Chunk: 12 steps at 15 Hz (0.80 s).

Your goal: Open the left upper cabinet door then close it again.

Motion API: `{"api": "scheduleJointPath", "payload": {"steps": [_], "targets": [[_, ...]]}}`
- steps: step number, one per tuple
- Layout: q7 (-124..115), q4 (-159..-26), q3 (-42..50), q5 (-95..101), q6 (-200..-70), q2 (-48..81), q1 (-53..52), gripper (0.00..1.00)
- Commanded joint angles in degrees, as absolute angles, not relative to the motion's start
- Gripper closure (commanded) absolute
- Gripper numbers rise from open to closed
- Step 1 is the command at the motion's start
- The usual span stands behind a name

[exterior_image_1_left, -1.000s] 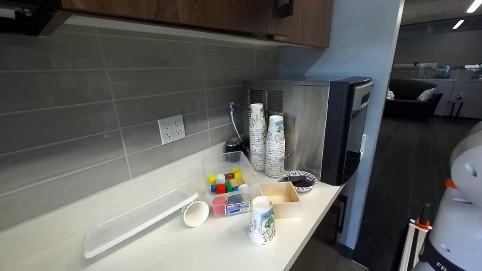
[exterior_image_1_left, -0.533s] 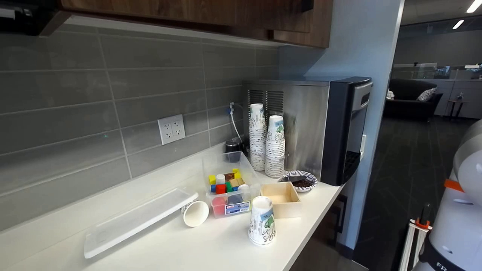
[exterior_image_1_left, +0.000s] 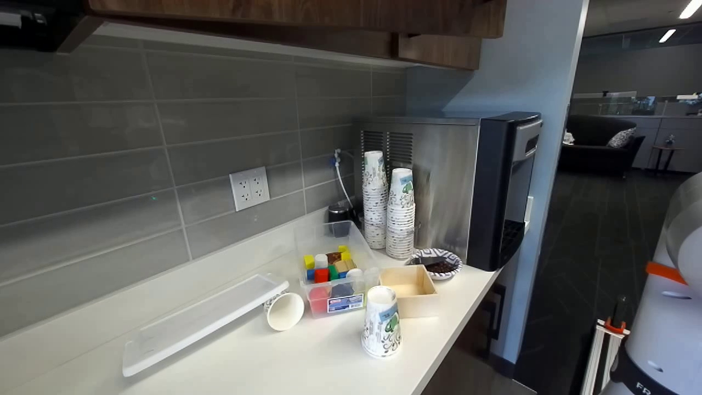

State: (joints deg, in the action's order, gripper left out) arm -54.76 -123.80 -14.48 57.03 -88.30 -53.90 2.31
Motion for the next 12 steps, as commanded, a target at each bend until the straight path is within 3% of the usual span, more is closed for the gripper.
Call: {"api": "scheduleJointPath", "payload": {"steps": [1,12], "targets": [[-53.7,-124.5,-16.6,55.7,-81.2,-55.9,-0.1,0.00],[-50.0,-123.3,-26.4,55.4,-67.0,-55.2,-8.8,0.00]]}}
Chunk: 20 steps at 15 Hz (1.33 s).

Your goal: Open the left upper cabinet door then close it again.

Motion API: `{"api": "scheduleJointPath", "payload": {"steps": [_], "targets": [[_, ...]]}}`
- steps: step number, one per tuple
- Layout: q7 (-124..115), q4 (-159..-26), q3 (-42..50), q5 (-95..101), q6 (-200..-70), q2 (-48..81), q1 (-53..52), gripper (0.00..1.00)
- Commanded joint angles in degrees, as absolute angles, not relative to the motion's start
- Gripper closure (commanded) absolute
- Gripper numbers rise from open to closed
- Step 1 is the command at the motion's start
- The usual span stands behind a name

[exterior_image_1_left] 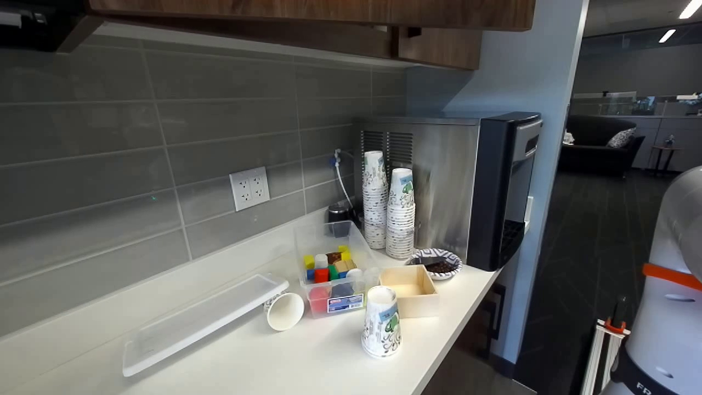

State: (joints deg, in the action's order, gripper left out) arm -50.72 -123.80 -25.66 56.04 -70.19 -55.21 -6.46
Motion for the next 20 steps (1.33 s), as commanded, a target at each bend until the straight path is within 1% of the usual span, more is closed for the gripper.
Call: {"api": "scheduleJointPath", "payload": {"steps": [1,6,11,20], "targets": [[-50.2,-123.3,-26.8,55.5,-66.2,-55.3,-9.3,0.00],[-51.0,-123.4,-25.6,56.2,-65.2,-55.5,-11.4,0.00],[-50.2,-123.7,-23.4,58.4,-68.0,-54.9,-12.7,0.00],[-46.1,-124.4,-16.7,61.6,-80.2,-54.3,-15.0,0.00]]}}
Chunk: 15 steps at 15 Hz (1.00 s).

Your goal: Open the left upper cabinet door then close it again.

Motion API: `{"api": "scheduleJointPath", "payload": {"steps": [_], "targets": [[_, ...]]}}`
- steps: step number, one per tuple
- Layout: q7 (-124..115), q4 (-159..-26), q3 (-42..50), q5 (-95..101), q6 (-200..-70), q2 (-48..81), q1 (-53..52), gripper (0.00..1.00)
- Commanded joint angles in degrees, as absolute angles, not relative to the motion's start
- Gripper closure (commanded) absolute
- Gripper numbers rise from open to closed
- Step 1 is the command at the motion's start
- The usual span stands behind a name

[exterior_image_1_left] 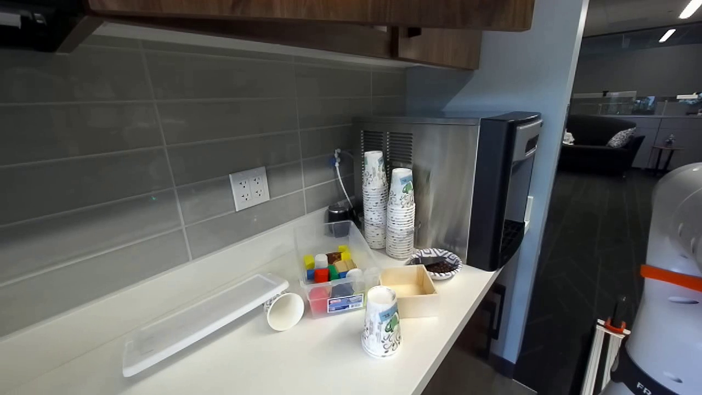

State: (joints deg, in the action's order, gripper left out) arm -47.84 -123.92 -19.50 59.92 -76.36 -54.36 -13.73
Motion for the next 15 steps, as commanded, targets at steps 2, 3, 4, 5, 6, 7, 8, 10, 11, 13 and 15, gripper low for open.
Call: {"api": "scheduleJointPath", "payload": {"steps": [2,3,4,5,6,7,8,10,11,13,15], "targets": [[-45.3,-124.5,-14.9,61.5,-83.2,-54.5,-14.8,0.00],[-45.0,-124.7,-14.0,61.4,-84.7,-54.6,-14.7,0.00],[-44.6,-124.8,-13.2,61.4,-85.9,-54.6,-14.4,0.00],[-44.3,-124.8,-12.4,61.4,-87.3,-54.6,-14.2,0.00],[-44.1,-125.3,-11.4,61.8,-89.0,-54.9,-14.0,0.00],[-43.9,-125.3,-10.5,61.7,-90.5,-54.9,-13.6,0.00],[-43.7,-125.4,-9.5,61.9,-92.3,-55.0,-13.4,0.00],[-43.1,-125.5,-7.2,62.0,-96.4,-54.7,-12.8,0.00],[-42.6,-125.3,-6.1,61.9,-98.4,-54.5,-12.5,0.00],[-41.6,-124.8,-3.9,61.4,-102.8,-53.6,-11.7,0.00],[-40.8,-124.2,-1.9,60.9,-107.4,-52.3,-10.6,0.00]]}}
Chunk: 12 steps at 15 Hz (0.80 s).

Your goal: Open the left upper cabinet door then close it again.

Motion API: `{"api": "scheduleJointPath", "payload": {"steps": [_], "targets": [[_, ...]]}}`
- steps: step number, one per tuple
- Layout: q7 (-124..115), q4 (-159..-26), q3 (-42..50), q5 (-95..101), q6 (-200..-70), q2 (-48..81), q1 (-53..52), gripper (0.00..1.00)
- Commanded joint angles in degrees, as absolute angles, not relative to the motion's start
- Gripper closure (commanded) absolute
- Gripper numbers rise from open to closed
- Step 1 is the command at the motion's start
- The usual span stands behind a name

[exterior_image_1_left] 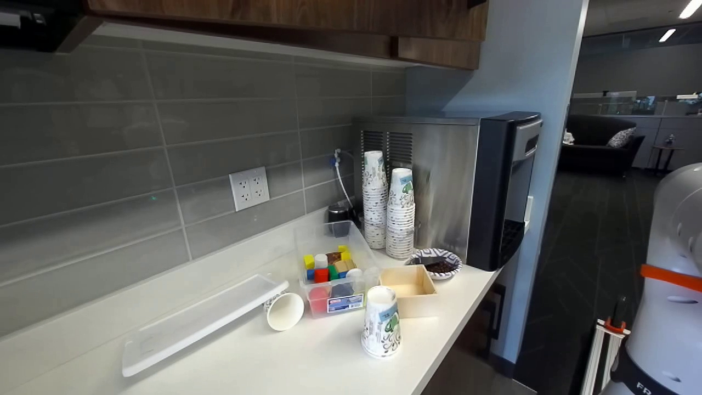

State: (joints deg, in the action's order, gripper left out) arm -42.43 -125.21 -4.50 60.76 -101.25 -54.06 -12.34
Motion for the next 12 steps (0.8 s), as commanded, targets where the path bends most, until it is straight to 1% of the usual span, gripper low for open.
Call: {"api": "scheduleJointPath", "payload": {"steps": [1,7,12], "targets": [[-40.3,-123.8,-1.0,60.6,-109.6,-51.6,-10.0,0.00],[-37.2,-121.4,3.0,58.2,-123.6,-45.2,-6.6,0.00],[-33.6,-118.8,3.8,53.3,-133.4,-39.5,-4.0,0.00]]}}
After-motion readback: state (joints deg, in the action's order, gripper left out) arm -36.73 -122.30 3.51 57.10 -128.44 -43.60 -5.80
